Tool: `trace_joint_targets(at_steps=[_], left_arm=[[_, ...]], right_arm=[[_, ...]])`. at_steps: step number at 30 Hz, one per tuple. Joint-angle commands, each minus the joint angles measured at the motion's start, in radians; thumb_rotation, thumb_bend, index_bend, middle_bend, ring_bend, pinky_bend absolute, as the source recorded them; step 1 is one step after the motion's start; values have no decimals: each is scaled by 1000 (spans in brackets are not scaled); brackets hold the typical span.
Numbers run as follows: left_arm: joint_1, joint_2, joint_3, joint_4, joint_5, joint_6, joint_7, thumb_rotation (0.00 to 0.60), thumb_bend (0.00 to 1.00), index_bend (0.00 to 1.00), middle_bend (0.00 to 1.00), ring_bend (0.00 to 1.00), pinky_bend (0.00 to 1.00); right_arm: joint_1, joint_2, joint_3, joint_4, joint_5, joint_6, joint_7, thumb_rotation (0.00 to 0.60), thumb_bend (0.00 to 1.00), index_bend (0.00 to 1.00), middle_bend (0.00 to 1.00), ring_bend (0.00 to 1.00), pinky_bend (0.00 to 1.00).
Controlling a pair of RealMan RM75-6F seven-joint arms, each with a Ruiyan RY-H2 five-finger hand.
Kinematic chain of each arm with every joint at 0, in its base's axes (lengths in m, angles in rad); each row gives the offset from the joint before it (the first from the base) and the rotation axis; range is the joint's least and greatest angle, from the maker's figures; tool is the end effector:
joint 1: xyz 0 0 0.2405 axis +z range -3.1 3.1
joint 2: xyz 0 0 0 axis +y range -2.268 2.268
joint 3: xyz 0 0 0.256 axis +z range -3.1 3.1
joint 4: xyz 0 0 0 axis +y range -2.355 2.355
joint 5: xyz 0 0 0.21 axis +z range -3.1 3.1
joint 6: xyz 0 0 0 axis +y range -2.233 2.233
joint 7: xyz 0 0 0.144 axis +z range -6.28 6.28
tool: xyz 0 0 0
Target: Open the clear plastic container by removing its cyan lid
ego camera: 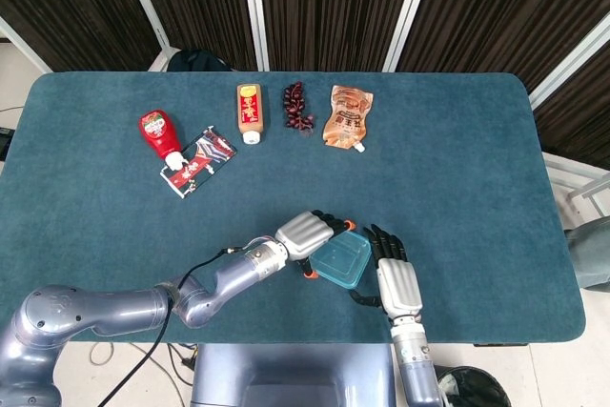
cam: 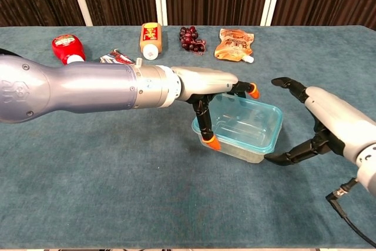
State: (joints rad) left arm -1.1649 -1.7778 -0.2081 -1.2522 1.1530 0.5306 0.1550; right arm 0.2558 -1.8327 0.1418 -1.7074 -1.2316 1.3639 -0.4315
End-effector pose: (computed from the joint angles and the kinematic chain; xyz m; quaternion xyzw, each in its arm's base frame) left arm -0.0085 0.3461 -0.1210 -0.8693 -0.3268 -0.3192 0.1889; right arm -0.1544 -0.2120 -0.0443 0.5432 -0.5464 0.4491 0.4524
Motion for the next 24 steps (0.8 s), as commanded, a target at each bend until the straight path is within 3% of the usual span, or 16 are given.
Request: trace_joint_targets(at_steps=[1, 24], left_arm=[[-2, 0, 2, 0, -3, 1, 2, 600, 50, 108, 217, 179, 384], [-19, 10, 24, -9, -33, 5, 29, 600, 59, 131, 236, 202, 395]], right_arm=[[0, -6, 3, 5, 4, 3, 2, 600, 215, 0, 0, 0, 0], [-7, -29, 28, 21, 10, 34, 42, 600, 215, 0, 0, 0, 0]])
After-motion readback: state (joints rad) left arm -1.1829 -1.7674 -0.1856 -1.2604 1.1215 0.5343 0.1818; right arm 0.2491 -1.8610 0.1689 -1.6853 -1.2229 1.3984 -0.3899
